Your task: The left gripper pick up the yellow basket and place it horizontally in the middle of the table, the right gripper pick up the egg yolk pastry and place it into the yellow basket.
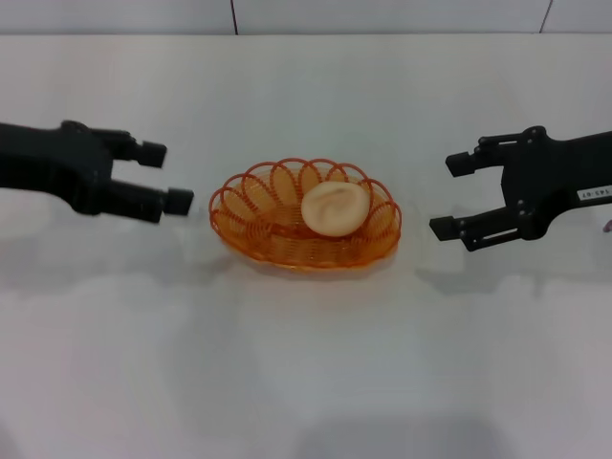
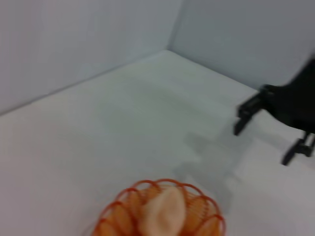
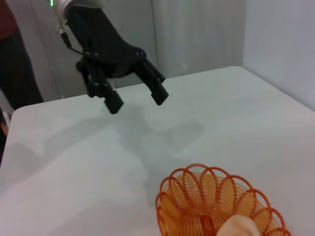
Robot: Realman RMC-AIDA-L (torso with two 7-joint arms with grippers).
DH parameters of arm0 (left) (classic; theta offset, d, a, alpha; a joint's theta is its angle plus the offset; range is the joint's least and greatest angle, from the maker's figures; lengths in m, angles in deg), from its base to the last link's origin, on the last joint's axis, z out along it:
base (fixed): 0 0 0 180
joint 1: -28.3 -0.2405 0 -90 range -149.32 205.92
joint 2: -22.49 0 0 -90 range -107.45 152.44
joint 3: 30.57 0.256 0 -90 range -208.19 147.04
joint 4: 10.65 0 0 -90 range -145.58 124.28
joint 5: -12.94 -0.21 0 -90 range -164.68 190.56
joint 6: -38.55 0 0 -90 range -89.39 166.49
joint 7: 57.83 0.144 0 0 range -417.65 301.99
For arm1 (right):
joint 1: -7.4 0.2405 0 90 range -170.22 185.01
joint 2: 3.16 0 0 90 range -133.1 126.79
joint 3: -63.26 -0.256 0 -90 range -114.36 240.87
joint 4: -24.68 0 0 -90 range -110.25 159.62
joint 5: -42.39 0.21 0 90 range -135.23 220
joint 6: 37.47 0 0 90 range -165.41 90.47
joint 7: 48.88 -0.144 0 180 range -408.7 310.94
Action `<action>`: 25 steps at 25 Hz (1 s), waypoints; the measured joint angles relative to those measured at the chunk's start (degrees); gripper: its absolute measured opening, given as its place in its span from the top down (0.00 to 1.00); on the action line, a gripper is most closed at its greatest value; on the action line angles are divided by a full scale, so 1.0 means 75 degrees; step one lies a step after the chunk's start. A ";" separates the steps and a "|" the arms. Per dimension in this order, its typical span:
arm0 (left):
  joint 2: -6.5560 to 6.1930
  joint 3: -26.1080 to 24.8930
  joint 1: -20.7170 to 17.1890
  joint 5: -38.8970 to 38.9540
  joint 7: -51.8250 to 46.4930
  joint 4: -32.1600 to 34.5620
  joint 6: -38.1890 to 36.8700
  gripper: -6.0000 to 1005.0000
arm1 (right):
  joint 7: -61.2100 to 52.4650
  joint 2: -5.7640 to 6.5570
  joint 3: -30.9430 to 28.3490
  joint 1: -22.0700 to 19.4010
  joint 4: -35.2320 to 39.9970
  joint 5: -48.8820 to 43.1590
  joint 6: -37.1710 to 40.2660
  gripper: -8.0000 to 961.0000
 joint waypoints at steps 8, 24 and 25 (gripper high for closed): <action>0.0011 0.0057 0.0008 0.0024 0.0127 -0.0009 -0.0193 0.12 | -0.0042 0.0005 0.0059 0.0001 -0.0008 -0.0060 0.0085 0.13; 0.0011 0.0101 0.0009 0.0036 0.0141 -0.0016 -0.0225 0.12 | -0.0044 0.0012 0.0151 0.0073 -0.0004 -0.0161 0.0250 0.13; 0.0011 0.0100 0.0009 0.0037 0.0141 -0.0017 -0.0218 0.12 | -0.0045 0.0011 0.0157 0.0080 -0.0003 -0.0165 0.0247 0.13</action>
